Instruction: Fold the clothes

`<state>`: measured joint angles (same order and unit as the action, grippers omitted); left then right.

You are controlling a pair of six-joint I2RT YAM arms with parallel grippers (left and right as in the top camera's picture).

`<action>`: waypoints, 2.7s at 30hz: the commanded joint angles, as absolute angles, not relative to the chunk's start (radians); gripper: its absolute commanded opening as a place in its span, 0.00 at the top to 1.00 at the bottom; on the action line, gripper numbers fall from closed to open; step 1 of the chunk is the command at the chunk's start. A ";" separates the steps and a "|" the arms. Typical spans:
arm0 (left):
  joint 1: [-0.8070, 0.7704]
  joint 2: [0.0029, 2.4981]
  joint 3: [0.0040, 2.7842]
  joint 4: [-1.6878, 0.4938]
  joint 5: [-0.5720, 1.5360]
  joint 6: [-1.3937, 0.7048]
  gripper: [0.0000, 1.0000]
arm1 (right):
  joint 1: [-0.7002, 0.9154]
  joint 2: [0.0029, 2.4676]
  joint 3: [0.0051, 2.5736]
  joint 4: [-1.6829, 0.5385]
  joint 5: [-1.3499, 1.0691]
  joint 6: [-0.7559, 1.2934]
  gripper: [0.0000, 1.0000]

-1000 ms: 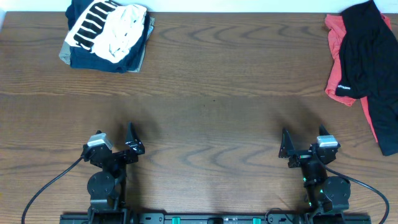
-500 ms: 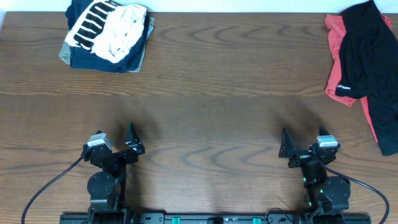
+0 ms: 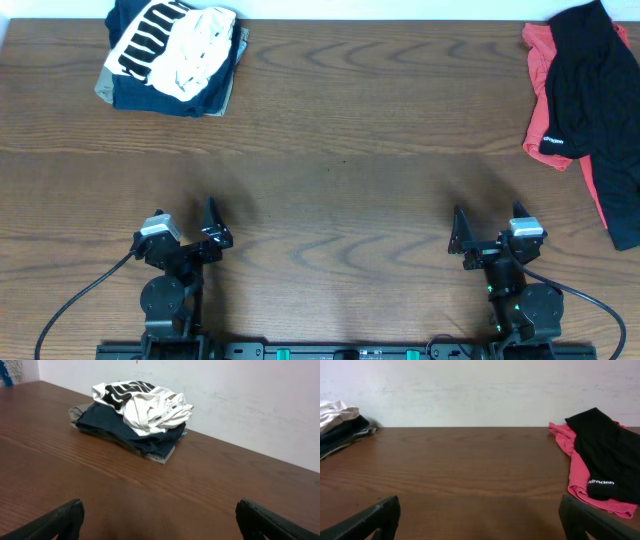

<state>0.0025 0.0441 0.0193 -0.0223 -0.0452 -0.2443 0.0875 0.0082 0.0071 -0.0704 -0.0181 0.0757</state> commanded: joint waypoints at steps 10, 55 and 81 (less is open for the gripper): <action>-0.001 0.045 0.005 -0.065 -0.083 -0.257 0.02 | 0.093 0.007 0.006 -0.075 -0.015 0.077 0.01; -0.001 0.821 0.933 -0.446 0.030 -0.096 0.02 | 0.088 0.614 0.559 0.087 -0.061 -0.114 0.01; -0.001 1.477 1.439 -0.936 0.486 0.337 0.02 | -0.010 1.474 1.256 -0.376 -0.096 -0.083 0.01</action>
